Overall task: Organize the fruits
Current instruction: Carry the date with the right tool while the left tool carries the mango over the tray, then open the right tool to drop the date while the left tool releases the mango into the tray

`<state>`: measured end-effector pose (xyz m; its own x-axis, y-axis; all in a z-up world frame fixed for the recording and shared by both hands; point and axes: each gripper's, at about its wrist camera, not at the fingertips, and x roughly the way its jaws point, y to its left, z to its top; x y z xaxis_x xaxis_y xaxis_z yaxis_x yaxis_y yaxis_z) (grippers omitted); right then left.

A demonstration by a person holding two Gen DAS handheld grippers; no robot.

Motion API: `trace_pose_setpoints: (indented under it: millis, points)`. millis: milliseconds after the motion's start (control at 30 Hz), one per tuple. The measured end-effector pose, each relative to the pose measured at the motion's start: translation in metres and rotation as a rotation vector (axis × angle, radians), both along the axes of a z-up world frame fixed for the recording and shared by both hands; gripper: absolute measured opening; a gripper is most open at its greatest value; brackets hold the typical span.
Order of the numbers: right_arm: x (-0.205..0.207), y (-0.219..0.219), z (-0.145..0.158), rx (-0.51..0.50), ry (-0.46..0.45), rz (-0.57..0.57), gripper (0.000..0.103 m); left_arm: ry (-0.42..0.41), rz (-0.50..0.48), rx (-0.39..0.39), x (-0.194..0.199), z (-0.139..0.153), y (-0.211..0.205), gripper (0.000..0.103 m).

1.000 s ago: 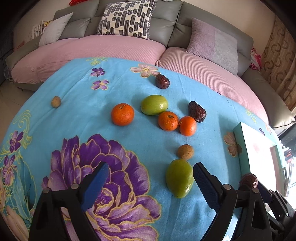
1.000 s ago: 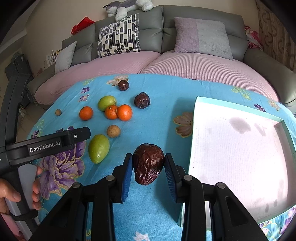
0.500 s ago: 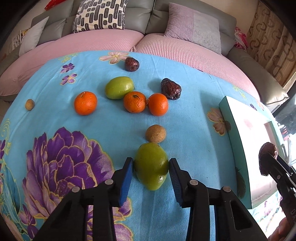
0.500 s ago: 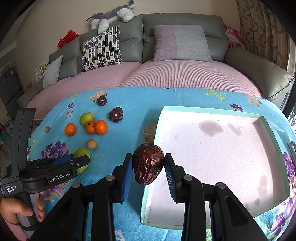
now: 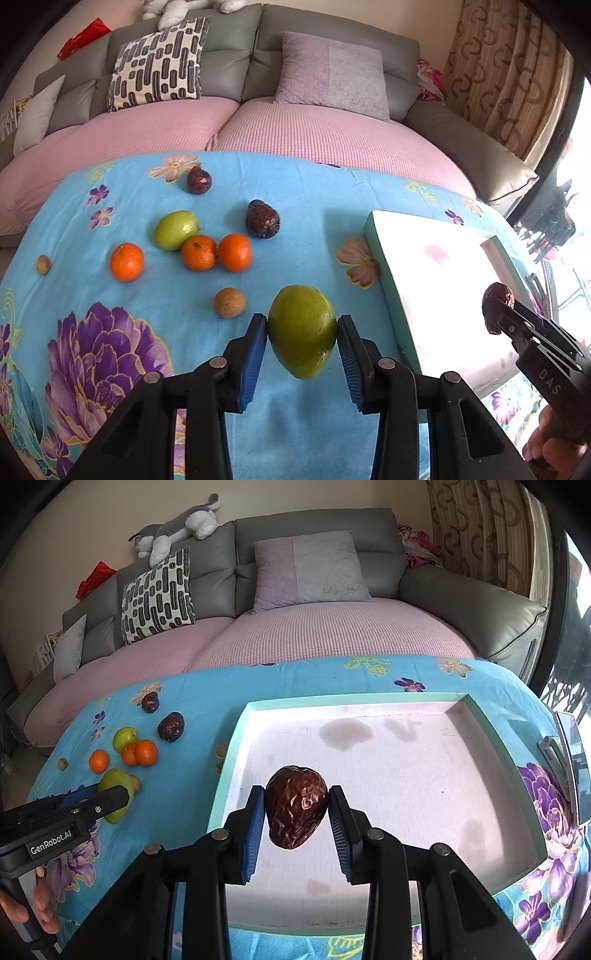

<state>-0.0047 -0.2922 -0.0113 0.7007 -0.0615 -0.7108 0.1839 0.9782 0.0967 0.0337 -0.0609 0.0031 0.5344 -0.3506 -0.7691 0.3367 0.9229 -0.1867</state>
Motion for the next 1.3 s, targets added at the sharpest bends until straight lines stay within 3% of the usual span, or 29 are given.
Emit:
trace_pose_setpoints:
  millis: [300,533,867,1300]
  points:
    - [-0.029,-0.071,0.005,-0.047,0.014,-0.211,0.036,-0.079,-0.217,0.010,-0.034,0.017,-0.071,0.042]
    - [-0.031,-0.094,-0.011,-0.046,0.084,-0.272,0.036,-0.088,-0.319,0.067,-0.049,0.002,-0.114,0.042]
    - [-0.024,-0.107,-0.042,0.013,0.188,-0.283,0.036,-0.035,-0.354,0.135,-0.049,-0.028,-0.135,0.042]
    - [-0.023,-0.107,-0.048,0.028,0.200,-0.281,0.038,-0.020,-0.347,0.138,-0.045,-0.037,-0.139,0.044]
